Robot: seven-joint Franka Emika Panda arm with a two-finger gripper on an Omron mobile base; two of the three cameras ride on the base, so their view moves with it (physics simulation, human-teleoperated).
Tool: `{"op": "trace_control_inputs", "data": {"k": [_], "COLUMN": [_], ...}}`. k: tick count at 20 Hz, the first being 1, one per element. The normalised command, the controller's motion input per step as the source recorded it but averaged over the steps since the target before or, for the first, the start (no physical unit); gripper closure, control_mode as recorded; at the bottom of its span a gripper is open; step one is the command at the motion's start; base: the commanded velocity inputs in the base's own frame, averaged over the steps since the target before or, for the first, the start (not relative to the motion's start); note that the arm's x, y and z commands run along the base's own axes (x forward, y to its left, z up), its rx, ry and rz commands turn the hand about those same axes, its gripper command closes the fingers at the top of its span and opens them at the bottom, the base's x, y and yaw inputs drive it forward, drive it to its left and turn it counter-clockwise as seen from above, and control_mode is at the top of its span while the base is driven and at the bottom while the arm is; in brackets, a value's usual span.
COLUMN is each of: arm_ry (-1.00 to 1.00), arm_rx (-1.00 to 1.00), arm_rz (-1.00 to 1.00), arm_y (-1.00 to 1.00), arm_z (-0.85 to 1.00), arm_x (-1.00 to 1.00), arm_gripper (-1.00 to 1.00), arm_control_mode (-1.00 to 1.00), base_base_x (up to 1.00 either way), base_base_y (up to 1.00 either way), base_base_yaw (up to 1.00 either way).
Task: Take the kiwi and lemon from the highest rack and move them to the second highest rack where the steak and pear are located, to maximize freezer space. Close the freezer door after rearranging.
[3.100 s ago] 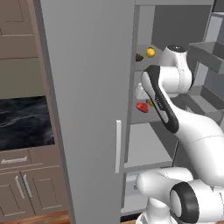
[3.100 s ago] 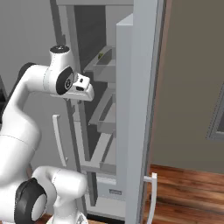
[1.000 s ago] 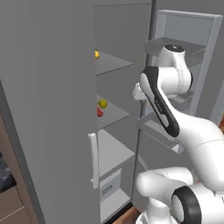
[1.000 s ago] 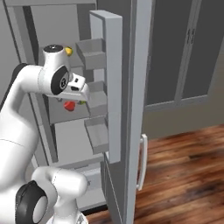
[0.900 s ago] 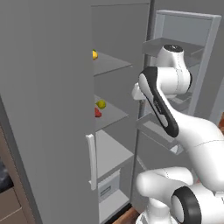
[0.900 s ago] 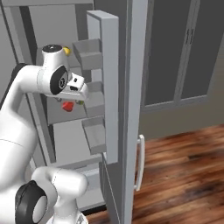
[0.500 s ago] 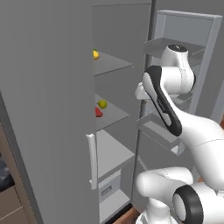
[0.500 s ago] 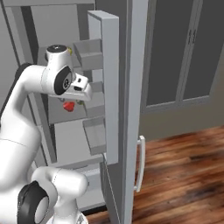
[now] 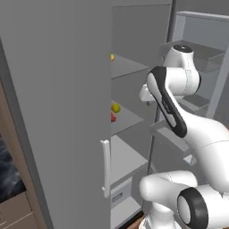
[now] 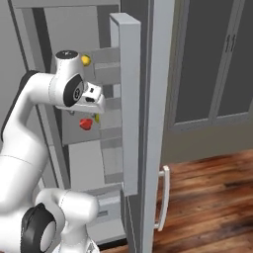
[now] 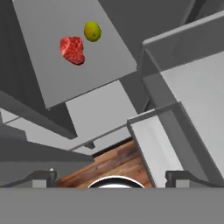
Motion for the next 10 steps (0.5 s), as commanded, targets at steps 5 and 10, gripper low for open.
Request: {"op": "trace_control_inputs", "data": {"k": [5, 10], "arm_ry": [0.00, 0.00], "arm_rx": [0.00, 0.00], "arm_rz": [0.00, 0.00], "arm_y": [0.00, 0.00], "arm_z": [0.00, 0.00], "arm_x": [0.00, 0.00], "arm_gripper": [-1.00, -1.00], "arm_control_mode": [1.00, 1.00], "base_base_x": [0.35, 0.48], "base_base_y": [0.29, 0.38], "base_base_yaw": [0.00, 0.00]}}
